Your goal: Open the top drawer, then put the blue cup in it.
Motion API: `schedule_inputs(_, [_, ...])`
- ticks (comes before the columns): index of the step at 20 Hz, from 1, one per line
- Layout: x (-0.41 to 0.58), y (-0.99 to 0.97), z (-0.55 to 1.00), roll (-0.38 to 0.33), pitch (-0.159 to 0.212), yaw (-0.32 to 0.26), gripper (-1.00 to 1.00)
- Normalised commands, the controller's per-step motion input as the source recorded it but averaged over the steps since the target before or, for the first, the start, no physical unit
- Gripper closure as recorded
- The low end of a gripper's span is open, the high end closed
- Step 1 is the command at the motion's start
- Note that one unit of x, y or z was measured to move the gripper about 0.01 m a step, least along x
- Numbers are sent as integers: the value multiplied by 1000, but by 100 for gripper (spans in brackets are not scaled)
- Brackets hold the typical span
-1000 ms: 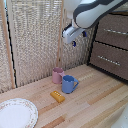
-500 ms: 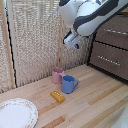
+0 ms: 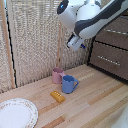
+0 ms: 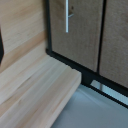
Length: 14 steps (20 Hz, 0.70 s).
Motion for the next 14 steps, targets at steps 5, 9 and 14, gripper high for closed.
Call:
schedule_inputs(5, [-100, -501, 50, -300, -46, 73, -100])
schedule_inputs(9, [-56, -417, 30, -287, -79, 110, -100])
schedule_inputs(14, [-10, -353, 11, -252, -106, 154, -100])
